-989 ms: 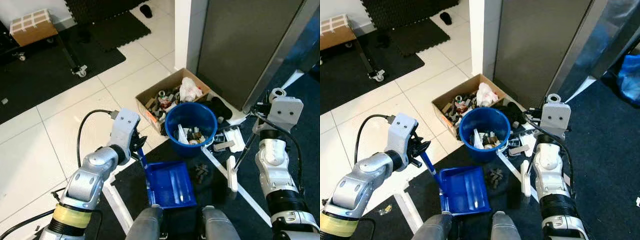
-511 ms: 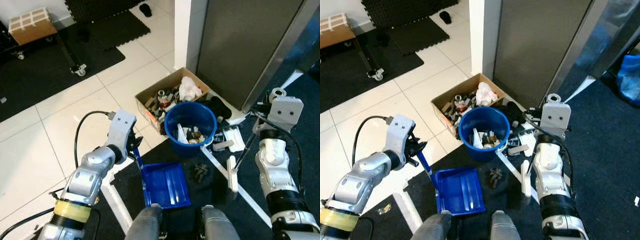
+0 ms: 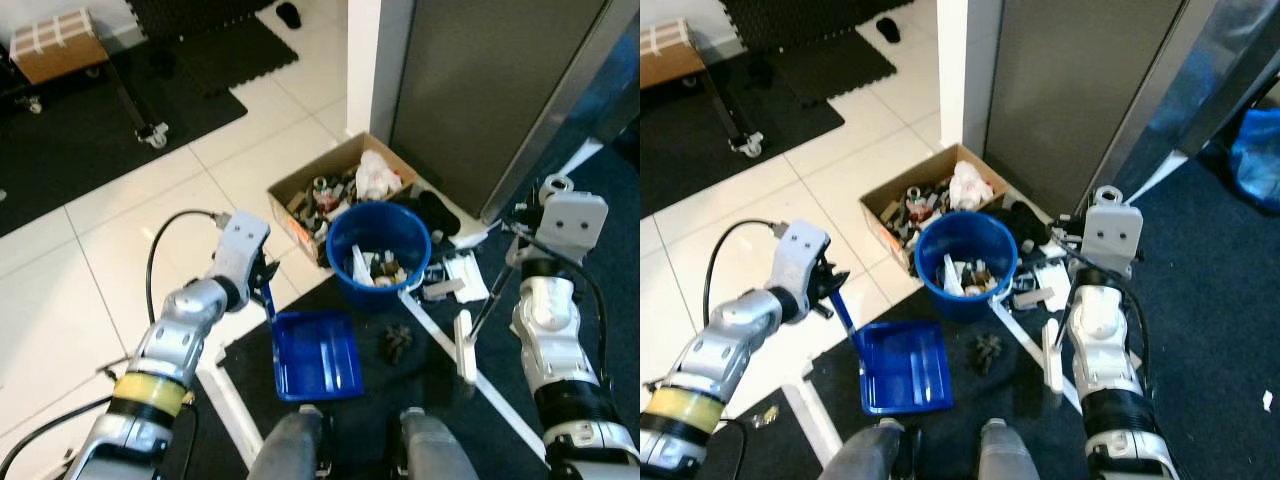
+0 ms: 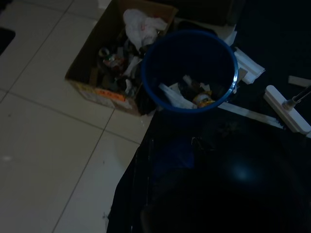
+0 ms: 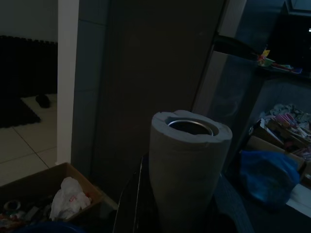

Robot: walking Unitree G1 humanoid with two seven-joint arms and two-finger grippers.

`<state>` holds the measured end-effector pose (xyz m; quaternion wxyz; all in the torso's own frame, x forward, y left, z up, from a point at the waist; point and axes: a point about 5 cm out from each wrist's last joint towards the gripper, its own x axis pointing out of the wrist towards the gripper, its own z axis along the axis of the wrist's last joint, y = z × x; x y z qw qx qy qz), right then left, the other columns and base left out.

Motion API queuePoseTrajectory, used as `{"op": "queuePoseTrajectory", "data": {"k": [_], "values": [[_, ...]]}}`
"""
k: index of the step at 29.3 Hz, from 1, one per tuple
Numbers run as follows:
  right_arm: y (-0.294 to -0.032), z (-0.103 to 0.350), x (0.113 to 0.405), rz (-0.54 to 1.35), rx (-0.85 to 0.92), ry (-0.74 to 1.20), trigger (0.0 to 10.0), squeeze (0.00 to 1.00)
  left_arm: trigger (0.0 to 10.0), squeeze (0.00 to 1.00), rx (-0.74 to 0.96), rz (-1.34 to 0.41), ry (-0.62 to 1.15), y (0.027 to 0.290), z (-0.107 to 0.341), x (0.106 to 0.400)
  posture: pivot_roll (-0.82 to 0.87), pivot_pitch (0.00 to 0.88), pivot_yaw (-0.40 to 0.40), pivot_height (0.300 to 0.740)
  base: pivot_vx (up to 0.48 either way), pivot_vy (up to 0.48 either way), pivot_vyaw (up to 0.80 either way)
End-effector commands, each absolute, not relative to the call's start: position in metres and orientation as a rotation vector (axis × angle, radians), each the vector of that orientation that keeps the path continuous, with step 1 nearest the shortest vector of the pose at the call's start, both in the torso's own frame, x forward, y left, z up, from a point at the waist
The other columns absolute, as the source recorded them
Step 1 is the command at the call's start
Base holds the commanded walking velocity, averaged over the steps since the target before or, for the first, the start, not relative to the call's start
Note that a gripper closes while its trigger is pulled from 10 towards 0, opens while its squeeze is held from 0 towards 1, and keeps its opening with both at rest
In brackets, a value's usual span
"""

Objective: Sweep floor

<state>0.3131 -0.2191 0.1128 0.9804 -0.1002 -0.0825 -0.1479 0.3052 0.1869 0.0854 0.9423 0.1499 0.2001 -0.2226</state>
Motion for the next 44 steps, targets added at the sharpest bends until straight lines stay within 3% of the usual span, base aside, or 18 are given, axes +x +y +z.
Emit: {"op": "queuePoseTrajectory", "data": {"k": [1,17,28,39,44], "values": [[-0.22,0.12,0.314,-0.294,-0.217,-0.198,10.0,0.0,10.0,0.0,0.341,-0.462,0.376,0.191,0.091,0.308,-0.05,0.144,0.012,0.74,0.0,0.0,0.0],[-0.221,0.123,0.315,-0.296,-0.222,-0.208,10.0,0.0,10.0,0.0,0.36,-0.644,0.275,0.175,0.104,0.313,-0.06,0.13,0.014,0.74,0.0,0.0,0.0],[-0.22,0.123,0.316,-0.287,-0.224,-0.209,10.0,0.0,10.0,0.0,0.328,-0.617,0.287,0.181,0.091,0.314,-0.06,0.129,0.006,0.74,0.0,0.0,0.0],[-0.221,0.127,0.316,-0.267,-0.239,-0.214,10.0,0.0,10.0,0.0,0.249,-0.528,0.431,0.2,0.053,0.296,-0.07,0.145,-0.014,0.74,0.0,0.0,0.0],[-0.208,0.126,0.319,-0.184,-0.211,-0.211,10.0,0.0,10.0,0.0,0.245,-0.515,0.436,0.206,0.049,0.292,-0.06,0.147,-0.013,0.74,0.0,0.0,0.0]]}}
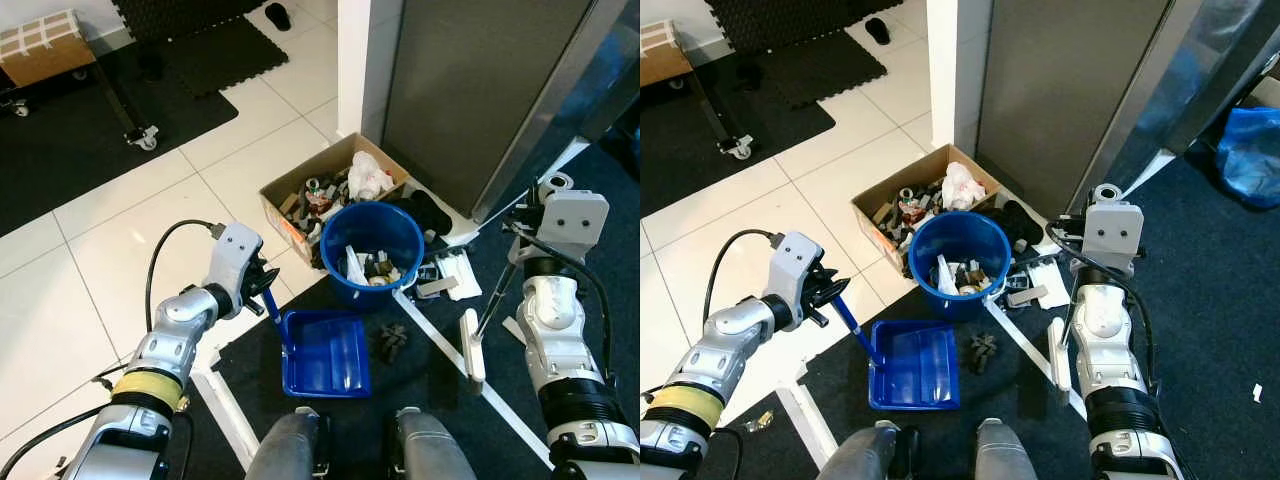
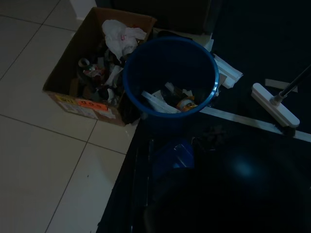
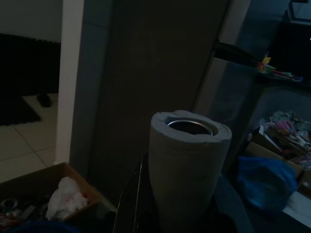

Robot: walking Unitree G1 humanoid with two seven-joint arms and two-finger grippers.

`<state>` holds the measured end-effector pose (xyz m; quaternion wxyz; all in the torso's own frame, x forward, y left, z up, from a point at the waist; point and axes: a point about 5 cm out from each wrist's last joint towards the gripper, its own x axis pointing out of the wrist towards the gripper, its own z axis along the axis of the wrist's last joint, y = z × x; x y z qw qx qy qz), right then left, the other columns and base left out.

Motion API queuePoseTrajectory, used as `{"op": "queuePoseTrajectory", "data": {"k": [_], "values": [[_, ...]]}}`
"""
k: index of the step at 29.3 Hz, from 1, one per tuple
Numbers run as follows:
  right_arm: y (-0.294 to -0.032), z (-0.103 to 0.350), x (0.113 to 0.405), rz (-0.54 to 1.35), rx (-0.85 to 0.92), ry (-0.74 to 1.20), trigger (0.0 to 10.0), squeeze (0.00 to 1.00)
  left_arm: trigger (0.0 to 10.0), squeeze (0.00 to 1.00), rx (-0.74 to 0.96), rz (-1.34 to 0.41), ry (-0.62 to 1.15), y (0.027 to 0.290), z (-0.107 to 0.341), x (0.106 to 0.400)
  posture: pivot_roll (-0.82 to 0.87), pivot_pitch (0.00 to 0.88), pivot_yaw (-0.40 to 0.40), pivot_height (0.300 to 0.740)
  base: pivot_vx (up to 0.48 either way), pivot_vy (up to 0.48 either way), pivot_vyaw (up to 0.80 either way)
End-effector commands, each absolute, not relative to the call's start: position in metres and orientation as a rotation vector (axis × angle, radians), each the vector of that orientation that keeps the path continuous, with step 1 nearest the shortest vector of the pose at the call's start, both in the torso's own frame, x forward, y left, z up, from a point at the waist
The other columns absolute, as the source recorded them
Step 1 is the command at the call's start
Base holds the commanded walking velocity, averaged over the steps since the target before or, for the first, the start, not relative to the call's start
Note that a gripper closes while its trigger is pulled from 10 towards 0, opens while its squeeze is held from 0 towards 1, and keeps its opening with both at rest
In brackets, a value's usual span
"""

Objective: Sweep floor

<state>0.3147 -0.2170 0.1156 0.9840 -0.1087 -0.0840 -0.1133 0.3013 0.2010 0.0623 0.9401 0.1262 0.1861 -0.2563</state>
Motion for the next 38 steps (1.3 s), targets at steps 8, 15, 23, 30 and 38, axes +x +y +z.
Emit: {"op": "queuePoseTrajectory", "data": {"k": [8,15,23,30,38], "values": [[-0.173,0.106,0.316,0.001,-0.144,-0.14,10.0,0.0,10.0,0.0,0.249,-0.513,0.417,0.207,0.053,0.293,-0.06,0.15,-0.004,0.74,0.0,0.0,0.0],[-0.167,0.077,0.306,-0.016,-0.018,-0.026,10.0,0.0,10.0,0.0,0.238,-0.53,0.391,0.202,0.058,0.295,-0.06,0.151,0.005,0.74,0.0,0.0,0.0],[-0.161,0.06,0.297,0.027,0.211,0.056,10.0,0.0,10.0,0.0,0.233,-0.542,0.377,0.199,0.061,0.295,-0.05,0.153,0.009,0.74,0.0,0.0,0.0],[-0.149,0.088,0.296,0.231,0.301,-0.022,10.0,0.0,10.0,0.0,0.234,-0.545,0.374,0.198,0.062,0.296,-0.05,0.152,0.01,0.74,0.0,0.0,0.0],[-0.148,0.11,0.293,0.342,0.347,-0.065,10.0,0.0,10.0,0.0,0.232,-0.547,0.372,0.197,0.062,0.296,-0.05,0.151,0.008,0.74,0.0,0.0,0.0]]}}
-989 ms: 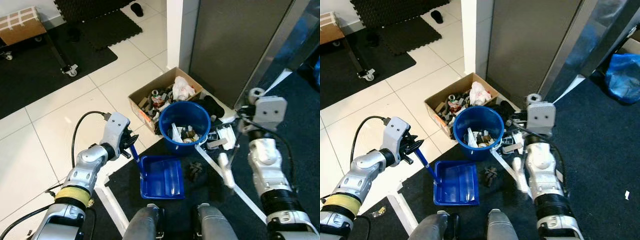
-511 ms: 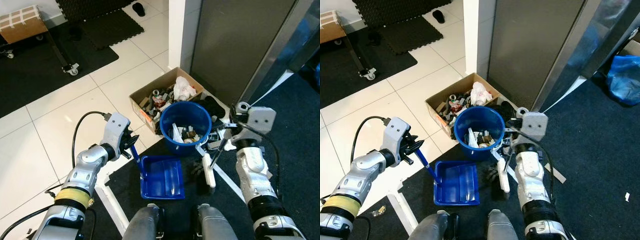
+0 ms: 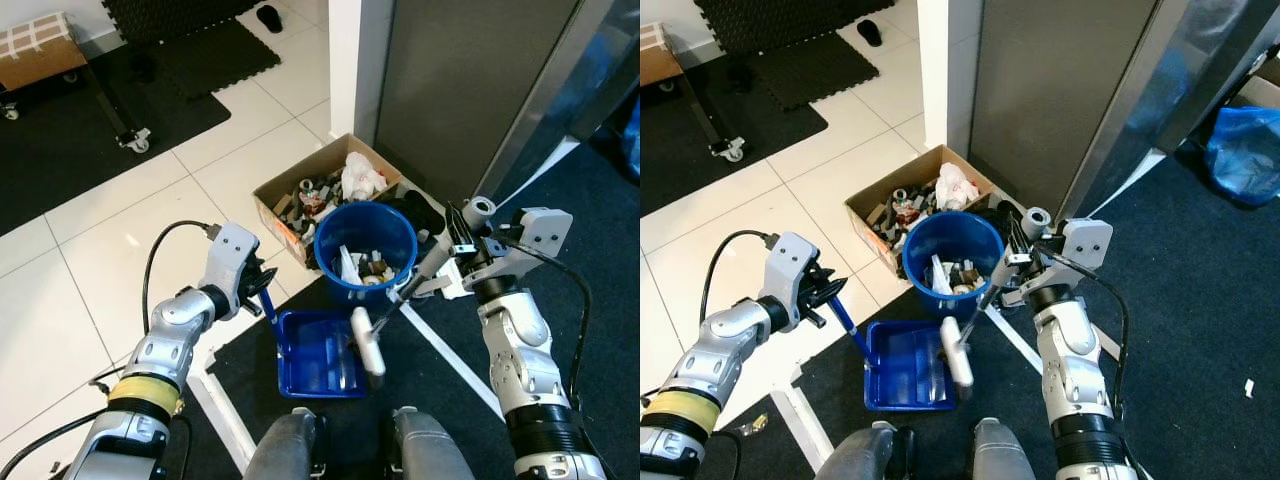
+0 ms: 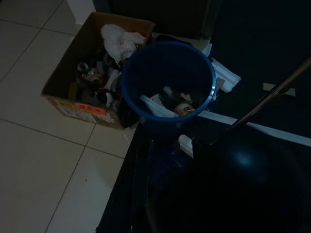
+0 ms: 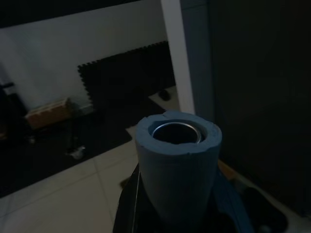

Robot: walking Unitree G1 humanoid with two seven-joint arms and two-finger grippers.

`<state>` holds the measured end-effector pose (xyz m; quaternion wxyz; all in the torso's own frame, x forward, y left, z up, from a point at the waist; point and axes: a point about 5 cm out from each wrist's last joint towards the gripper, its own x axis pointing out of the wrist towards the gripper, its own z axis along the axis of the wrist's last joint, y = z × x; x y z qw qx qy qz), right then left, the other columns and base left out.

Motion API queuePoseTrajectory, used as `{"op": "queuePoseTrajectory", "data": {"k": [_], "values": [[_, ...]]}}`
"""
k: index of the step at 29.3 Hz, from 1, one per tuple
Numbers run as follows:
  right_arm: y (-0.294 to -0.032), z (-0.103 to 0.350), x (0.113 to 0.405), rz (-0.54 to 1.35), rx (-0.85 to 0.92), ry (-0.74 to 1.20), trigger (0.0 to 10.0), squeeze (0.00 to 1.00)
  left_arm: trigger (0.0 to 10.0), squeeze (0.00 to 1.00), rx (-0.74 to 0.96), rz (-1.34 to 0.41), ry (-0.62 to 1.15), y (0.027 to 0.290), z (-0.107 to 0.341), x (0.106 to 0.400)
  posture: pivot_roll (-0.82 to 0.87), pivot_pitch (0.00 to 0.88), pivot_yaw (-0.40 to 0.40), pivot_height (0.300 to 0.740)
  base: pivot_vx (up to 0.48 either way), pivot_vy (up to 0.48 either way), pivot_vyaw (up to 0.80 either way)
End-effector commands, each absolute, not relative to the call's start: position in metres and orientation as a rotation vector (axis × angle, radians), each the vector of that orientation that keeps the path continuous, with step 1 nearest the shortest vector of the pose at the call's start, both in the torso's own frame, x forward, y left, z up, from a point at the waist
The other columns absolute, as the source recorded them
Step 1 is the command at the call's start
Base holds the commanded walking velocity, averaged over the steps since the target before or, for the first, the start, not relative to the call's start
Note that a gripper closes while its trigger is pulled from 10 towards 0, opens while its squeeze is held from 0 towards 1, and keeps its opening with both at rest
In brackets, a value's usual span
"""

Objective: Sweep floor

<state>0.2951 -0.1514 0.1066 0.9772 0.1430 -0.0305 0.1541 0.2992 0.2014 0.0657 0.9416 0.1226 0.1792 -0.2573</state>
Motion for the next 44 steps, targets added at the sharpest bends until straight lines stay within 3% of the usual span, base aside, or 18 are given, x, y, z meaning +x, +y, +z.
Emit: {"op": "queuePoseTrajectory", "data": {"k": [1,11,19,22,24,26,30,44], "values": [[-0.15,0.122,0.294,0.346,0.379,-0.097,10.0,0.0,10.0,0.0,0.232,-0.545,0.372,0.197,0.062,0.296,-0.05,0.151,0.008,0.74,0.0,0.0,0.0],[-0.165,0.188,0.298,0.402,0.525,-0.269,10.0,0.0,10.0,0.0,0.233,-0.546,0.375,0.196,0.062,0.296,-0.06,0.146,0.009,0.74,0.0,0.0,0.0],[-0.185,0.212,0.301,0.332,0.422,-0.351,10.0,0.0,10.0,0.0,0.234,-0.549,0.375,0.195,0.062,0.297,-0.06,0.141,0.009,0.74,0.0,0.0,0.0],[-0.2,0.203,0.308,0.191,0.228,-0.332,10.0,0.0,10.0,0.0,0.232,-0.555,0.372,0.193,0.062,0.297,-0.06,0.135,0.008,0.74,0.0,0.0,0.0],[-0.2,0.203,0.308,0.191,0.228,-0.332,10.0,0.0,10.0,0.0,0.232,-0.555,0.372,0.193,0.062,0.297,-0.06,0.135,0.008,0.74,0.0,0.0,0.0],[-0.221,0.193,0.312,-0.029,-0.035,-0.312,10.0,0.0,10.0,0.0,0.216,-0.626,0.326,0.18,0.069,0.294,-0.06,0.134,0.007,0.74,0.0,0.0,0.0],[-0.229,0.188,0.312,-0.147,-0.221,-0.304,10.0,0.0,10.0,0.0,0.203,-0.713,0.264,0.163,0.081,0.287,-0.06,0.135,0.007,0.74,0.0,0.0,0.0],[-0.238,0.167,0.316,-0.244,-0.329,-0.265,10.0,0.0,10.0,0.0,0.228,-0.829,0.103,0.133,0.125,0.276,-0.04,0.14,0.011,0.74,0.0,0.0,0.0]]}}
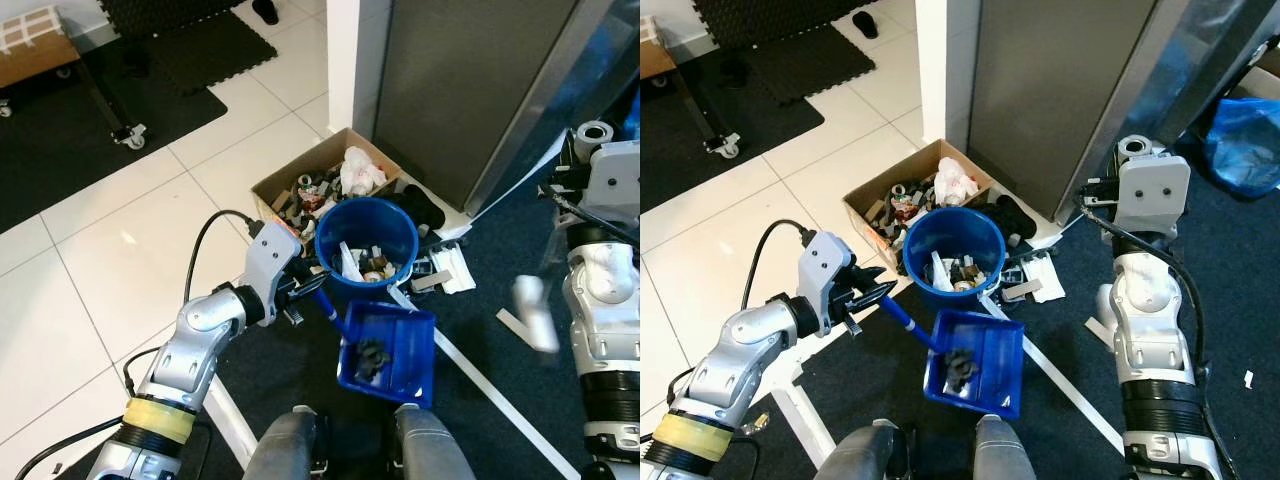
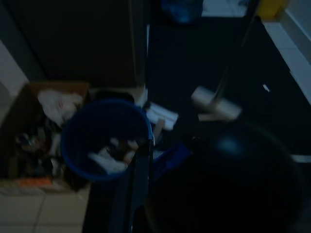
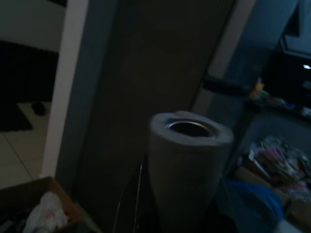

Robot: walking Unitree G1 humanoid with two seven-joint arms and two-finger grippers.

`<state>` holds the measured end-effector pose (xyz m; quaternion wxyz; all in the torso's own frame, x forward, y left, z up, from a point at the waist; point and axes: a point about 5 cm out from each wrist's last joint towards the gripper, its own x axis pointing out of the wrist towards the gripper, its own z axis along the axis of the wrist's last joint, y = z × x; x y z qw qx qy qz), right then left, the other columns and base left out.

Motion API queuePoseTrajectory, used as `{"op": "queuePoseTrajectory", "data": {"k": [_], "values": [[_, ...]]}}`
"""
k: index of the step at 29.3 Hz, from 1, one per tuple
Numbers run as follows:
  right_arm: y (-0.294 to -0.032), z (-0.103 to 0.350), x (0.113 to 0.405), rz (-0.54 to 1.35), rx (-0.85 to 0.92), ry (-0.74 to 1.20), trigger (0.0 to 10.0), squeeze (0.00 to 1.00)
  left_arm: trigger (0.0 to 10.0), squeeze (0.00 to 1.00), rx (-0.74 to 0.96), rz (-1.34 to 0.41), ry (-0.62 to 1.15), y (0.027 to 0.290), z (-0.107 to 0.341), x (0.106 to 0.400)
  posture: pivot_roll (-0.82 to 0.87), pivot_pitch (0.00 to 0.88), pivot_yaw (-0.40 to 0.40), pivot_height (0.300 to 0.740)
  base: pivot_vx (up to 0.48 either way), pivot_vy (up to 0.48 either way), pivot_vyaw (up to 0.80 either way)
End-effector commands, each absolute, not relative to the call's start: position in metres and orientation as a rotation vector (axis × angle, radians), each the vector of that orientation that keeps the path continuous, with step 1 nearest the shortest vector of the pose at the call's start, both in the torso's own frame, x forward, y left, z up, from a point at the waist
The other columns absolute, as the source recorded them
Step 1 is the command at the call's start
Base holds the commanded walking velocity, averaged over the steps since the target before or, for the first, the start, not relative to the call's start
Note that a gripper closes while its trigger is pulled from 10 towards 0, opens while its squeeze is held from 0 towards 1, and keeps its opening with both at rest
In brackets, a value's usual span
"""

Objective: Sweep floor

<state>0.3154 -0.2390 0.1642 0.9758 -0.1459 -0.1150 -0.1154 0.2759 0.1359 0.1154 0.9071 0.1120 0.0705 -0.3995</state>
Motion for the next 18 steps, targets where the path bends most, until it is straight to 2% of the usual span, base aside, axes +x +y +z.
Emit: {"op": "queuePoseTrajectory", "data": {"k": [1,10,18], "values": [[-0.237,0.166,0.316,-0.252,-0.342,-0.264,10.0,0.0,10.0,0.0,0.229,-0.829,0.097,0.133,0.127,0.276,-0.04,0.14,0.011,0.74,0.0,0.0,0.0],[-0.24,0.154,0.313,-0.363,-0.533,-0.253,10.0,0.0,10.0,0.0,0.174,-0.871,0.022,0.12,0.155,0.28,-0.04,0.137,0.018,0.74,0.0,0.0,0.0],[-0.244,0.151,0.313,-0.432,-0.548,-0.27,10.0,0.0,10.0,0.0,0.1,-0.913,0.03,0.106,0.158,0.275,-0.04,0.138,0.019,0.74,0.0,0.0,0.0]]}}
